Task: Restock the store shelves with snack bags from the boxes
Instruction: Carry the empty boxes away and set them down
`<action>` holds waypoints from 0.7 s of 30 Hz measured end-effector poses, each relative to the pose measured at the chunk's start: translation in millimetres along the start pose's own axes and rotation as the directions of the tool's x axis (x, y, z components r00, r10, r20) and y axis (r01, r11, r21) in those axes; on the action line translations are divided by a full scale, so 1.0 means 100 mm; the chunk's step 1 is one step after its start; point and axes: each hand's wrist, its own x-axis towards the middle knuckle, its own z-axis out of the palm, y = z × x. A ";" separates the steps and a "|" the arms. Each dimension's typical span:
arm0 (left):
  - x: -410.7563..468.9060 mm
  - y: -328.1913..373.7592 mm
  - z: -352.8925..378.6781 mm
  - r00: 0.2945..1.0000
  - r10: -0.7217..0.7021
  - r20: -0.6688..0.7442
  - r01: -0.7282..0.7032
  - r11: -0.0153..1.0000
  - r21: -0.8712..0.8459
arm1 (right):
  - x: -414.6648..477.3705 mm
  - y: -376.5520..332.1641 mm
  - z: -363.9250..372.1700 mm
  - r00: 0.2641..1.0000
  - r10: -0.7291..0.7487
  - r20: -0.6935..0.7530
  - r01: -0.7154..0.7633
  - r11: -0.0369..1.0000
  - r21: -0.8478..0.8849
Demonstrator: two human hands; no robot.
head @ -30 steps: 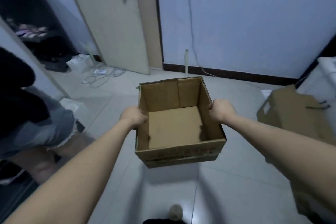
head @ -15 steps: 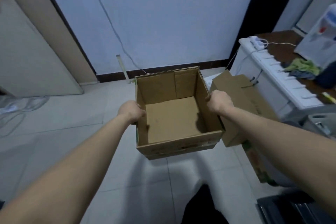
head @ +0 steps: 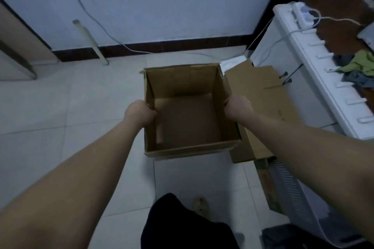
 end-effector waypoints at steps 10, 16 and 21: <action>1.79 -0.19 1.50 0.995 -0.039 0.091 0.033 0.997 0.065 | 1.82 0.47 1.42 0.992 0.109 0.064 -0.107 0.993 -0.044; 2.72 -0.35 2.37 0.985 -0.072 0.154 0.065 0.996 0.054 | 2.70 0.73 2.28 0.979 0.192 0.071 -0.191 0.981 -0.013; 3.17 -0.59 2.96 0.984 -0.068 0.165 0.051 0.993 0.105 | 3.15 0.94 2.83 0.968 0.131 0.215 -0.146 0.988 0.054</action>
